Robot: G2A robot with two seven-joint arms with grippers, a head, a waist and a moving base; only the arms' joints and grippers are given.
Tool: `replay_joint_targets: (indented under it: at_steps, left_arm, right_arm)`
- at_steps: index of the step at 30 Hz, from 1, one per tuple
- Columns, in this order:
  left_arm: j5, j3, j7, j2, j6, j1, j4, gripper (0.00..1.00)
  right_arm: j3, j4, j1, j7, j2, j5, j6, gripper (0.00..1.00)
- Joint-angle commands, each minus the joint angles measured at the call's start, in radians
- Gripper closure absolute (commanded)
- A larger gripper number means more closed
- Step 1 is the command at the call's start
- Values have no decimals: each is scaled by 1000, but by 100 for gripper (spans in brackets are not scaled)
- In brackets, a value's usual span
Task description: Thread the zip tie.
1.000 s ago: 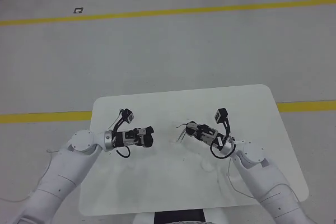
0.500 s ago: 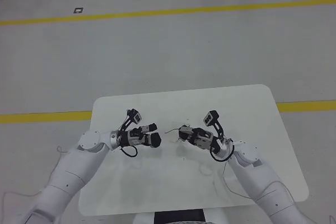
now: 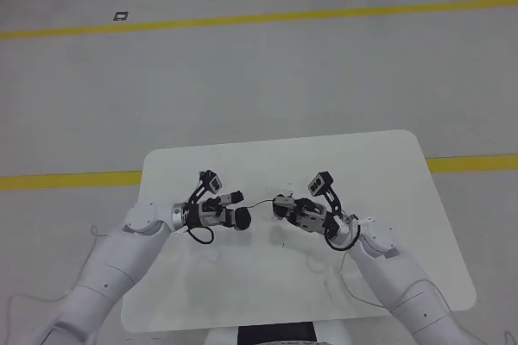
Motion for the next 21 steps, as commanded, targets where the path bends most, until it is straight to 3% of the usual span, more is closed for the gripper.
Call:
replay_joint_targets:
  at_steps: [1, 4, 11, 15, 21]
  left_arm:
    - [-21, 8, -25, -5, 3, -9, 15, 0]
    - [-37, 21, -74, -11, 8, -22, 26, 0]
    - [-37, 21, -74, -11, 8, -22, 26, 0]
    - [-35, 25, -54, -12, 25, -9, -3, 0]
    - [-53, 33, -74, -17, 45, -11, 0, 0]
  right_arm:
    - [-12, 8, 8, 7, -3, 14, 1, 100]
    - [-30, 18, 20, 18, -7, 20, 10, 100]
    - [-31, 19, 21, 16, -8, 17, 9, 100]
    - [-41, -9, 13, -6, -9, 10, 16, 100]
    - [-54, -14, 18, -13, -13, 11, 19, 100]
